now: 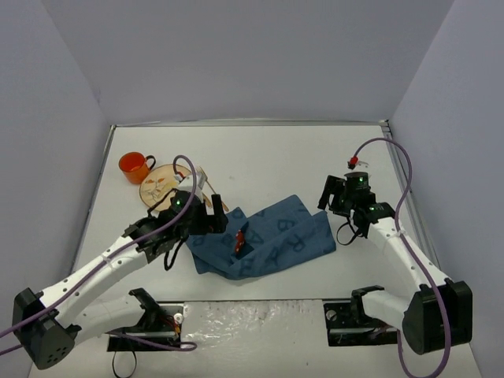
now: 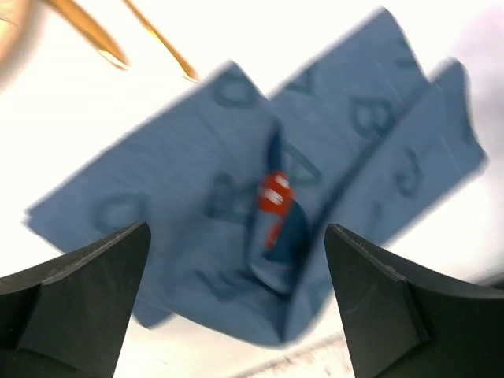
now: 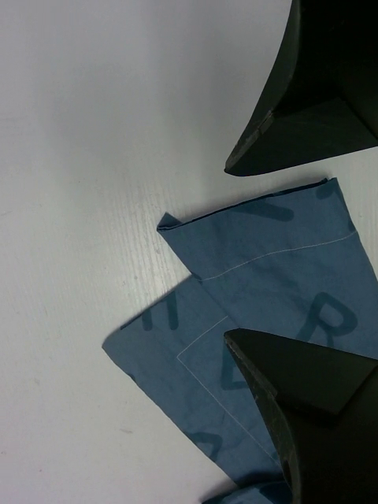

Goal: Set the dinner table for one person

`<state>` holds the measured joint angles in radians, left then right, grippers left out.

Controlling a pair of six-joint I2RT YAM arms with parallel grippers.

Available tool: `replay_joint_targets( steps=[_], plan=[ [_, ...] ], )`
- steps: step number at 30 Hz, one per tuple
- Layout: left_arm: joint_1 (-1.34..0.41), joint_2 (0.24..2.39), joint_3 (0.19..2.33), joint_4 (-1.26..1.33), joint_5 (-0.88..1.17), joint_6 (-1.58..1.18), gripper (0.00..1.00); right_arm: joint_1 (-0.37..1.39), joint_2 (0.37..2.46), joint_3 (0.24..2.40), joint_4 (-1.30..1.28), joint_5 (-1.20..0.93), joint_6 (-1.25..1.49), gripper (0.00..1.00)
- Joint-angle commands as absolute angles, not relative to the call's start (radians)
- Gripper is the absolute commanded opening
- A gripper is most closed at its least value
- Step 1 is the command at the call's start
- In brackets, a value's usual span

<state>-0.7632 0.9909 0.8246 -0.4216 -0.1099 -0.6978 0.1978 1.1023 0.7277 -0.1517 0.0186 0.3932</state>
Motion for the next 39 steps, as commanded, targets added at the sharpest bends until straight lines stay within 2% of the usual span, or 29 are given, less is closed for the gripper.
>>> replay_joint_targets(
  steps=[1, 6, 13, 19, 29, 39],
  plan=[
    [-0.646, 1.098, 0.863, -0.355, 0.055, -0.543, 0.86, 0.195, 1.145, 0.708, -0.033, -0.008, 0.386, 0.75],
    [-0.587, 1.247, 0.926, -0.318, 0.091, -0.52, 0.8, 0.19, 1.209, 0.69, 0.032, -0.037, 0.371, 0.74],
    [-0.604, 1.413, 1.012, -0.241, 0.177, -0.585, 0.76, 0.189, 1.283, 0.676, 0.105, -0.026, 0.398, 0.73],
    [-0.622, 1.554, 1.105, -0.202, 0.115, -0.651, 0.74, 0.189, 1.294, 0.655, 0.141, -0.014, 0.414, 0.73],
    [-0.624, 1.804, 1.291, -0.25, 0.059, -0.541, 0.68, 0.187, 1.237, 0.627, 0.155, -0.004, 0.396, 0.73],
    [-0.634, 1.91, 1.346, -0.318, 0.016, -0.56, 0.59, 0.189, 1.213, 0.607, 0.156, -0.003, 0.398, 0.73]
  ],
)
